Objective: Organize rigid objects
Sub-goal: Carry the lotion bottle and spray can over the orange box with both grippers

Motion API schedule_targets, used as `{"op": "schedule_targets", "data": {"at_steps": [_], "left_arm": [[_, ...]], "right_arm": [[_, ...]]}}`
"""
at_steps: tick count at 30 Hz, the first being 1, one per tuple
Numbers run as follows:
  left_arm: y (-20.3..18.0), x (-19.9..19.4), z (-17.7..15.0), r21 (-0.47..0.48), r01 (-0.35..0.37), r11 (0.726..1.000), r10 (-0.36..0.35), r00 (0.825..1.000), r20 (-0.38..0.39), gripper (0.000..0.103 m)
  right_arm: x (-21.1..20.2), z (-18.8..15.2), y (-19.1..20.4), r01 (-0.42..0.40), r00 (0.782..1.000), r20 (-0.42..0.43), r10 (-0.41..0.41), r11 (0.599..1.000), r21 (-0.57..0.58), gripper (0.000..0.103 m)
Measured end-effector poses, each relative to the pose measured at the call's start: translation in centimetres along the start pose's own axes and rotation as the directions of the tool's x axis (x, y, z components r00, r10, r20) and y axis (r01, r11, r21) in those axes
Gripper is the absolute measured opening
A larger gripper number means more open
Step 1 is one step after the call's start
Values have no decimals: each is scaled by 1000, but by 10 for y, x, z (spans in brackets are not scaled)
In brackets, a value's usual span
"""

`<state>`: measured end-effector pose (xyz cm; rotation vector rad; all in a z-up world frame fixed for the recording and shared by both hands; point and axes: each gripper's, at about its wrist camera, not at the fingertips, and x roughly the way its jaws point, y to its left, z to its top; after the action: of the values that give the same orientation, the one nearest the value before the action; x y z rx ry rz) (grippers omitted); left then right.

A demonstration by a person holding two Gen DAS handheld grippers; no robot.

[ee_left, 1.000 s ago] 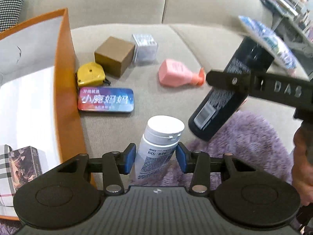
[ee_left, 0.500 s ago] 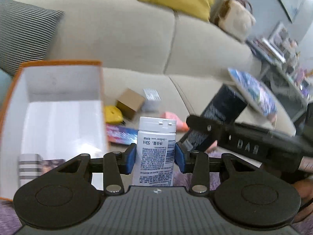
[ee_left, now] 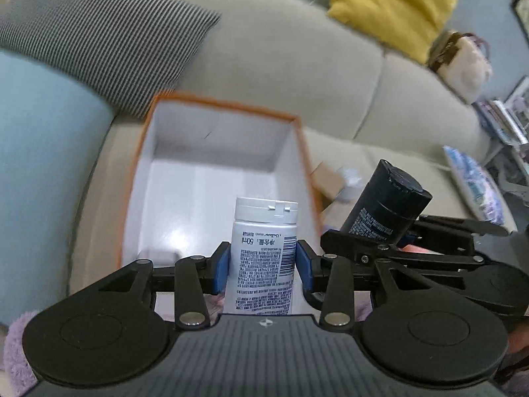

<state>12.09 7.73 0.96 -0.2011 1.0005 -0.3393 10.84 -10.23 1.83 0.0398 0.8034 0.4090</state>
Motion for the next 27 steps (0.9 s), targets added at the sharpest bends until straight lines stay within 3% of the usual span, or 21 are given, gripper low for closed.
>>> {"op": "schedule_targets", "data": {"at_steps": [6,13,18,22,27], "left_arm": [[31,35,-5,-77,37,996,-46,991,-125,47],[48,65,-8,-105,69,992,-89,976,-198,46],[59,80,-8,-134,78,988,-106,971,-216,44],[70,92,-4,-173,73,982,-112,967,-227,29],[74,107,-2,-173,80,982,-122,960,-250,28]], "right_arm": [[49,0,11,22,976,-215,-30,999,-38,34],[88,-8,17,40,912,-403,-73,995,-89,34],[110,-4,24,19,880,-469,-69,994,-111,34],[130,-6,20,19,852,-518,-74,994,-109,34],[146,-7,26,10,840,-535,-88,989,-147,34]]}}
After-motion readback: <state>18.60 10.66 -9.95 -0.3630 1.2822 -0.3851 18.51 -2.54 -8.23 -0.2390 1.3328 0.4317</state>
